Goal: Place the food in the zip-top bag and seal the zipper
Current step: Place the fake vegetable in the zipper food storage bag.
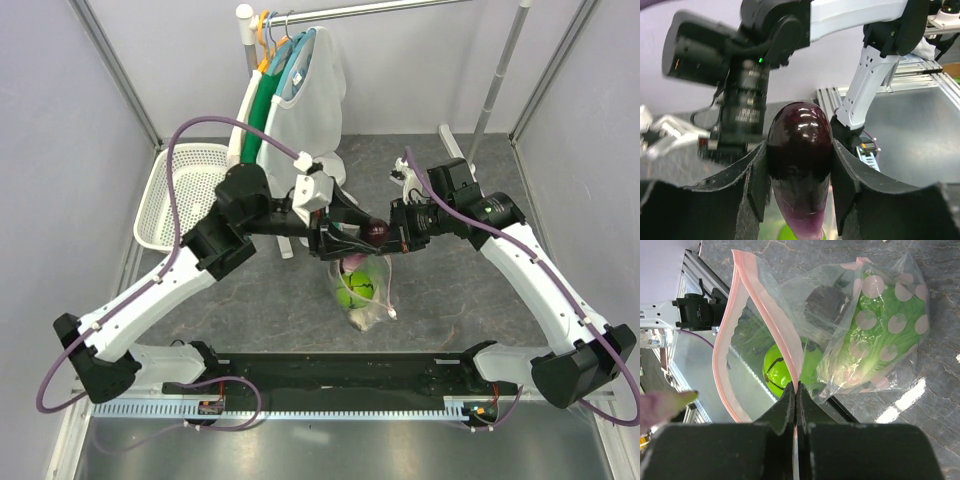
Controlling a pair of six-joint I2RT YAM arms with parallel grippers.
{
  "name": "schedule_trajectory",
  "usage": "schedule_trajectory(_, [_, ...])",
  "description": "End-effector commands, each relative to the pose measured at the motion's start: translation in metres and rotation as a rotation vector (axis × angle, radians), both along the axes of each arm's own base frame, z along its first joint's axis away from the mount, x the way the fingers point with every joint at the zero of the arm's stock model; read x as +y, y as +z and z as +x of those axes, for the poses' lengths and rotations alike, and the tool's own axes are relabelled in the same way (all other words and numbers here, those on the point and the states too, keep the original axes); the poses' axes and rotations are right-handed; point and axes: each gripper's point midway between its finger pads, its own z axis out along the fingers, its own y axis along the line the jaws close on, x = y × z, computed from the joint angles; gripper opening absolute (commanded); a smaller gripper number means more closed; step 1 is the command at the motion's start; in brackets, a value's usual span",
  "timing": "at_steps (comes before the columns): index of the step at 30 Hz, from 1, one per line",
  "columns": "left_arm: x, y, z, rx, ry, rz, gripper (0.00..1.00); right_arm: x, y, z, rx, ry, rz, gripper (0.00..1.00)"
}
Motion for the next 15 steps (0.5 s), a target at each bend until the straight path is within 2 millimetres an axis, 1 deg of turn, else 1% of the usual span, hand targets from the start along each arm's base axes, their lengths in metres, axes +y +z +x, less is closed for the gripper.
schedule_trajectory(1, [-0.025,0.026,-0.001,-0.270,-0.028,-0.138,0.23,0.004,0.017,-0.002,-0.042,0.020,0.053,0.00])
schedule_trajectory(3, [-0.034,0.020,-0.006,-0.312,-0.064,-0.135,0.23,0.005,0.018,-0.004,-0.040,0.031,0.063,0.00])
schedule_trajectory(6, [-0.044,-0.005,-0.001,-0.396,-0.096,-0.097,0.24,0.007,0.021,-0.006,-0.040,0.047,0.082,0.00])
schedule_trajectory(7, [-0.045,-0.019,0.002,-0.455,-0.105,-0.064,0.25,0.008,0.022,-0.007,-0.039,0.052,0.085,0.00])
schedule_trajectory(9, [-0.047,-0.037,0.007,-0.505,-0.114,-0.022,0.29,0.009,0.026,-0.009,-0.040,0.058,0.097,0.00])
schedule_trajectory(10, [-0.047,-0.049,0.010,-0.568,-0.120,0.006,0.30,0.009,0.028,-0.009,-0.044,0.059,0.101,0.00])
schedule_trajectory(11, [-0.045,-0.066,0.011,-0.559,-0.136,0.060,0.31,0.009,0.028,-0.010,-0.044,0.060,0.100,0.00])
schedule_trajectory(12, [-0.041,-0.078,0.013,-0.565,-0.145,0.093,0.32,0.008,0.027,-0.011,-0.042,0.064,0.100,0.00])
schedule_trajectory(13, [-0.039,-0.085,0.014,-0.618,-0.167,0.105,0.32,0.007,0.026,-0.012,-0.042,0.064,0.098,0.00])
schedule_trajectory(15, [-0.030,-0.108,0.016,-0.625,-0.183,0.166,0.35,0.007,0.024,-0.014,-0.044,0.073,0.094,0.00])
